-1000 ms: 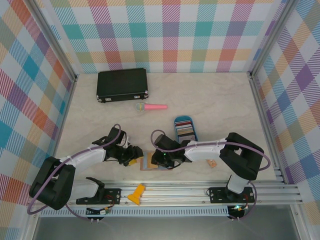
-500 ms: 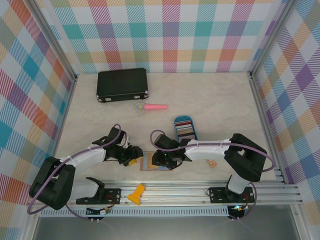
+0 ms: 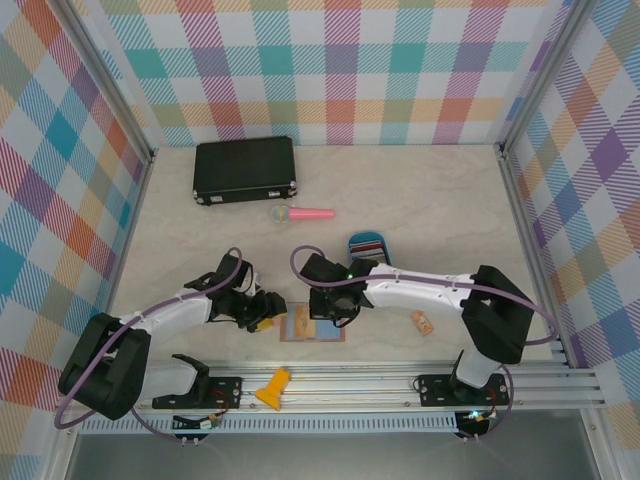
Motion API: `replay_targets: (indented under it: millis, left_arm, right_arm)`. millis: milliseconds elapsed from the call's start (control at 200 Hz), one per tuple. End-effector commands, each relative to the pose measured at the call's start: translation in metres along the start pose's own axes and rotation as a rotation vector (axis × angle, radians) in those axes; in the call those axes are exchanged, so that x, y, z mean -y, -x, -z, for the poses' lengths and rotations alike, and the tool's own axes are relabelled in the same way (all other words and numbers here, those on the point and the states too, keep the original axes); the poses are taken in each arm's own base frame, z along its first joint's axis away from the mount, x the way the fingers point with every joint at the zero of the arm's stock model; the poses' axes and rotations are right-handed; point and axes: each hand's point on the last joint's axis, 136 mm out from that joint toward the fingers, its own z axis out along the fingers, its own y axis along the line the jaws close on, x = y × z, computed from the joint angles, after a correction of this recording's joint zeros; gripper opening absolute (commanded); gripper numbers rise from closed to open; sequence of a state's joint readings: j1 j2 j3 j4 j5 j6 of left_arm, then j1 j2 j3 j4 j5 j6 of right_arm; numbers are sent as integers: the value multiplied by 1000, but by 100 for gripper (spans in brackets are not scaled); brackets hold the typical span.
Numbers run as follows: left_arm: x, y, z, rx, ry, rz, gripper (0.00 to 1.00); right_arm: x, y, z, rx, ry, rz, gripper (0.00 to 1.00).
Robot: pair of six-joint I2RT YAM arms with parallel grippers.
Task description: Put the credit cards into the card holder
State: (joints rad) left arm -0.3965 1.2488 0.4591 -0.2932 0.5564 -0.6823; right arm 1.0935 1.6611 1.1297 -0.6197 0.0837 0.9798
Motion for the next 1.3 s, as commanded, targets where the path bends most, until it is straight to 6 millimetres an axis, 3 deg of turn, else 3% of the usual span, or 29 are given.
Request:
replay_targets:
  millis: [0, 180, 395, 1295]
  left_arm:
    - [-35, -13, -2, -30, 127, 52, 55]
    - [-34, -12, -2, -24, 124, 47, 55]
    - [-35, -13, -3, -31, 126, 51, 55]
    - [-36, -14, -4, -39, 125, 54, 55]
  right_arm:
    - [21, -11, -7, -56, -118, 27, 3]
    - [16, -14, -19, -107, -99, 30, 0]
    - [-3, -10, -29, -123, -24, 80, 0]
    - [-8, -7, -50, -172, 8, 22, 0]
